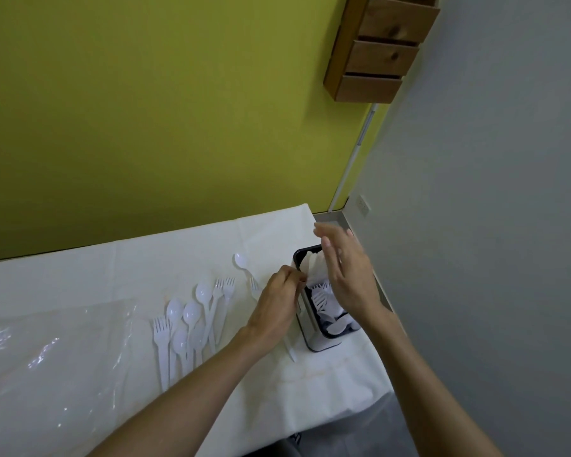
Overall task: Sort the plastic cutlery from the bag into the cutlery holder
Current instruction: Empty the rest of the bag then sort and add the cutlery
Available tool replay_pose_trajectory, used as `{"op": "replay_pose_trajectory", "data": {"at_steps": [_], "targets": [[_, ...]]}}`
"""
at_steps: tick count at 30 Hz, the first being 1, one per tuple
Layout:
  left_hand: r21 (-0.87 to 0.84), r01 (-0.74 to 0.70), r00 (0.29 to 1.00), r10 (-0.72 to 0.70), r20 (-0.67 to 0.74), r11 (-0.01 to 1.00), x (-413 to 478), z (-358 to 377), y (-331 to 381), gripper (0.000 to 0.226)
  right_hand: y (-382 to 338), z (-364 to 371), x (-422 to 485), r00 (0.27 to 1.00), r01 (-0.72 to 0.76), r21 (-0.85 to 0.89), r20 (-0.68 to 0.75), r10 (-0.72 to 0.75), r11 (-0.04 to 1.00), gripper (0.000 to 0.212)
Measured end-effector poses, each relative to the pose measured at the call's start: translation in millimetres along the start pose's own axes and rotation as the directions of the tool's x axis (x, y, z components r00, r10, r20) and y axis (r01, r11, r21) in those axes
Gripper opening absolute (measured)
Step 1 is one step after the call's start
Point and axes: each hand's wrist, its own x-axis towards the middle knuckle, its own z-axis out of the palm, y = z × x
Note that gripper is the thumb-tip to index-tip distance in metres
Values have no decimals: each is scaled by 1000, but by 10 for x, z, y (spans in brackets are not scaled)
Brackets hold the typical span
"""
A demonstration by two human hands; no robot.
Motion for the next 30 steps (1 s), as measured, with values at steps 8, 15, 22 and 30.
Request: {"op": "replay_pose_trajectory", "data": {"at_steps": [8,15,22,30], "targets": [[-43,28,998,-30,-55,999,-202,-37,-142,25,127,116,-35,977,208,-434,58,-204,877,63],[-80,176,980,-182,-85,981,-447,-136,-463,21,-2,418,-171,923,280,-487,-99,-371,828,40],[-67,443,886,-448,-120,894,-1077,-287,-981,19,223,1261,-691,960,-17,-368,253,118,929,21],[55,783,611,-750,-252,619,-1734,-450,-1226,31,396,1727,-962,897,-220,-549,211,388,806,35]]}}
